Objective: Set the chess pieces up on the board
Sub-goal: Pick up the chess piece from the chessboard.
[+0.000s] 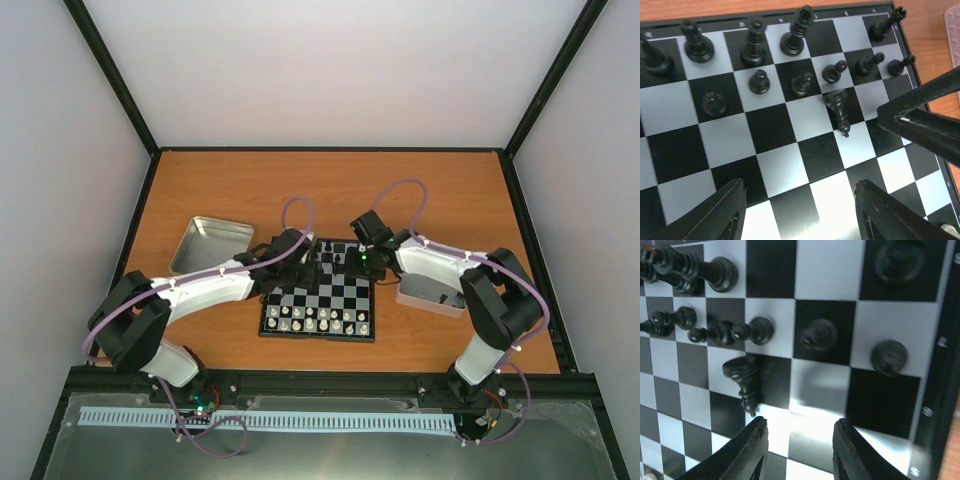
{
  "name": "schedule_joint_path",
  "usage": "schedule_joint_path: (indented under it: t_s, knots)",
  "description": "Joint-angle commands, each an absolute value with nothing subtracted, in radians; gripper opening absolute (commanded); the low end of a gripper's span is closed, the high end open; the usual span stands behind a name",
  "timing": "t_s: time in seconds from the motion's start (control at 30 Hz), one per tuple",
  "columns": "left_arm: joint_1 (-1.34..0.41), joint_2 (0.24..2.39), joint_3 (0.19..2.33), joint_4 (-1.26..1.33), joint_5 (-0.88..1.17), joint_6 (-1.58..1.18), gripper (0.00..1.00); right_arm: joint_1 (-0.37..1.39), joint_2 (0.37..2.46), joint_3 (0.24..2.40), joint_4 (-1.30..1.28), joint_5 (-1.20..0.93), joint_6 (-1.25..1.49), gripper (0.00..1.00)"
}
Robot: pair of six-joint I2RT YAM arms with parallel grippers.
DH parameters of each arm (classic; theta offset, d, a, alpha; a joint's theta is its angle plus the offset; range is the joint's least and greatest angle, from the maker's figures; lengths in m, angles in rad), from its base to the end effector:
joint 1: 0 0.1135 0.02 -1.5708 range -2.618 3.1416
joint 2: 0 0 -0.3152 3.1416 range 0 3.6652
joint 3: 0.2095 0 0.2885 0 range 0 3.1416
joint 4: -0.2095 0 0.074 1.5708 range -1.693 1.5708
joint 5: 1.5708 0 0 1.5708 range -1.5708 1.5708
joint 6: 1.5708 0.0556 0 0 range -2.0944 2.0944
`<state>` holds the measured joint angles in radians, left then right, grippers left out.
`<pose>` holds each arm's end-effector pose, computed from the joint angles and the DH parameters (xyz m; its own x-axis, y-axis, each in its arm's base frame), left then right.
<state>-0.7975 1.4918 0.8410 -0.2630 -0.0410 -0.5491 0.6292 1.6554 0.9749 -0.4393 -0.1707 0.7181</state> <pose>0.2357 -0.2382 0.2019 -0.8358 0.1098 -0.5379 0.3063 0.9063 -0.2911 0.2854 0.2194 0.1807 -0.9689 0.0967 -0.2276 -0.0030 0.9157 0.4019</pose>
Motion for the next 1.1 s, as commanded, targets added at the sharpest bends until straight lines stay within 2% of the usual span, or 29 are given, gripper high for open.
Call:
schedule_joint_path:
  t_s: [0.0,0.43,0.8,1.07]
  knots:
    - [-0.771,1.435,0.826,-0.286,-0.079,-0.615,0.61,0.682,1.716,1.052,-0.449,-0.105,0.700,0.37]
    - [-0.560,1.206,0.615,-0.239,-0.054,-0.770,0.61,0.801,1.863,1.225,-0.565,-0.041,0.619,0.41]
    - [-0.543,1.195,0.597,-0.212,-0.030,-0.759,0.62,0.856,1.910,1.285,-0.681,0.024,0.574,0.41]
    - [-0.541,1.187,0.594,-0.212,-0.031,-0.749,0.62,0.913,1.915,1.293,-0.790,0.112,0.652,0.47]
